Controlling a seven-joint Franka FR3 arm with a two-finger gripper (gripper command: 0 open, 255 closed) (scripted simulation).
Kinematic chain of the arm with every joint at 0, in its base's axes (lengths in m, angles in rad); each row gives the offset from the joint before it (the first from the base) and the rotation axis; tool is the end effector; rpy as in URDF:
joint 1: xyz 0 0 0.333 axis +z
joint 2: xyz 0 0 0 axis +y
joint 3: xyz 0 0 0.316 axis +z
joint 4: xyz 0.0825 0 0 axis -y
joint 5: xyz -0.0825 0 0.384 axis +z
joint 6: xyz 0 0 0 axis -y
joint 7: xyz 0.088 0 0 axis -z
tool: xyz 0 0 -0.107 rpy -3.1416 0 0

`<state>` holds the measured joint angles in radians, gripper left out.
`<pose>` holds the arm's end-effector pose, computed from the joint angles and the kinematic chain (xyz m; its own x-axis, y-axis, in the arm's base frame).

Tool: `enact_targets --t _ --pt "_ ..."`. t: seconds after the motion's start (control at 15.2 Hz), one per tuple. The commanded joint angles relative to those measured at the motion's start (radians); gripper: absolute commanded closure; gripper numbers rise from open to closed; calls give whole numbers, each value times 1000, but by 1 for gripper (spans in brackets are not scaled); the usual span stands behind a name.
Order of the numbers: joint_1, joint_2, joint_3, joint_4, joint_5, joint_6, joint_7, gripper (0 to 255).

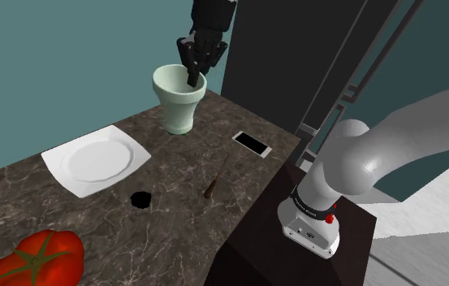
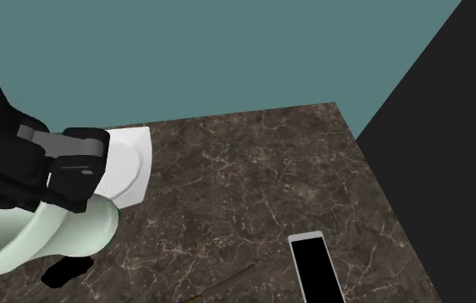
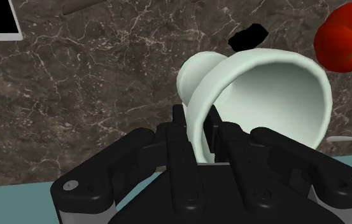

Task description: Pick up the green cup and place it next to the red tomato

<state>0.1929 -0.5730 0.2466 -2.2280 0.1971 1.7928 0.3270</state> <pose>0.3420 0.2008 0.5910 0.9942 0.0460 0.0971 0.0558 -0.9934 -0.0998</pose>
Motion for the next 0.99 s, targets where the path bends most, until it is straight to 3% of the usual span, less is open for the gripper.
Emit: enact_targets --t 0.0,0.92 --pt "15 -2 39 7 15 -1 49 255" --pt "78 120 347 164 61 24 411 255"
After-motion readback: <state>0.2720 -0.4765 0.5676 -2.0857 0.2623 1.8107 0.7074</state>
